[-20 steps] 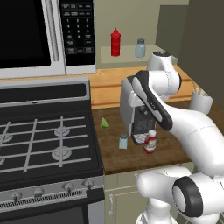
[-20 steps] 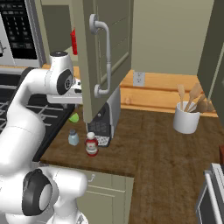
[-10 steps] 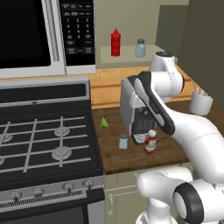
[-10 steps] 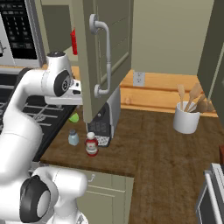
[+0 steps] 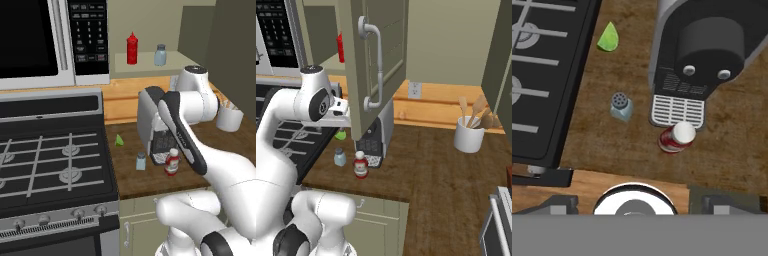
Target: Put the shaker and condiment bottle from the counter next to their counterparts in the cabinet.
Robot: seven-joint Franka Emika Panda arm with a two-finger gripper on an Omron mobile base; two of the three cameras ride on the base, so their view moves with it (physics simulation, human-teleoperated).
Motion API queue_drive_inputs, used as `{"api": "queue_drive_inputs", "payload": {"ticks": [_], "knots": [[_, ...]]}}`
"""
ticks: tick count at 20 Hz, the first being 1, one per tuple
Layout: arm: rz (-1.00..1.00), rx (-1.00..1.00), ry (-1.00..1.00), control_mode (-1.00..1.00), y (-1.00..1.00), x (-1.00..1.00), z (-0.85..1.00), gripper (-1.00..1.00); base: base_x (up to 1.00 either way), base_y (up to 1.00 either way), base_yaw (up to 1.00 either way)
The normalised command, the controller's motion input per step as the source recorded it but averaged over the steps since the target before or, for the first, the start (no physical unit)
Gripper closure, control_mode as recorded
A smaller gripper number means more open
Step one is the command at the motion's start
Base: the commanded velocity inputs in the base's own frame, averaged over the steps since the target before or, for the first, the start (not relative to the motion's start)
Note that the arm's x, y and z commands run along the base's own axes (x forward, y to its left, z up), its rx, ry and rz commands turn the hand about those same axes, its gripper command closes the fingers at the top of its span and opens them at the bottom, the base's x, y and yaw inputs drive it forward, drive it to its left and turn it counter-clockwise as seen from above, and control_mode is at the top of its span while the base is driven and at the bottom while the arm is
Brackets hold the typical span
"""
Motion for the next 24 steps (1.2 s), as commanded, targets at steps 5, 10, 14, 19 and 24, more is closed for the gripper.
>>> {"api": "queue_drive_inputs", "payload": {"ticks": [5,10,14,19,24], "knots": [[0.0,0.0,0.0,-1.0,0.15,-0.27,-0.24,-1.0,0.0,0.0,0.0],[0.0,0.0,0.0,-1.0,0.16,-0.24,-0.28,-1.0,0.0,0.0,0.0],[0.0,0.0,0.0,-1.0,0.13,-0.19,-0.27,-1.0,0.0,0.0,0.0],[0.0,0.0,0.0,-1.0,0.09,0.0,-0.19,-1.0,0.0,0.0,0.0],[0.0,0.0,0.0,-1.0,0.04,0.06,-0.13,-1.0,0.0,0.0,0.0]]}}
